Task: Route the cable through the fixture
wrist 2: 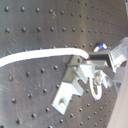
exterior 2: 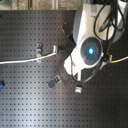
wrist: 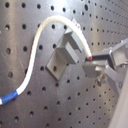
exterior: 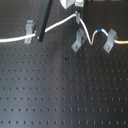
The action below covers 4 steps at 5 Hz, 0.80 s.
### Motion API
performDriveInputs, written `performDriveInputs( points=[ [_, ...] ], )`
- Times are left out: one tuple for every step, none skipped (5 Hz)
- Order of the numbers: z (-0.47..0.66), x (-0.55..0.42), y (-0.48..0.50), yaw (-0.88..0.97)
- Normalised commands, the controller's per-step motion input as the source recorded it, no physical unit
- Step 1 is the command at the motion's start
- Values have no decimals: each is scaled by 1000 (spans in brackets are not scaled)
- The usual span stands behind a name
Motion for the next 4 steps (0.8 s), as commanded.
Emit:
performDriveInputs(
  points=[
    [119,-125,33,0],
    [169,-233,-29,0],
    [458,-520,-75,-117],
    [63,-97,15,-57]
  ],
)
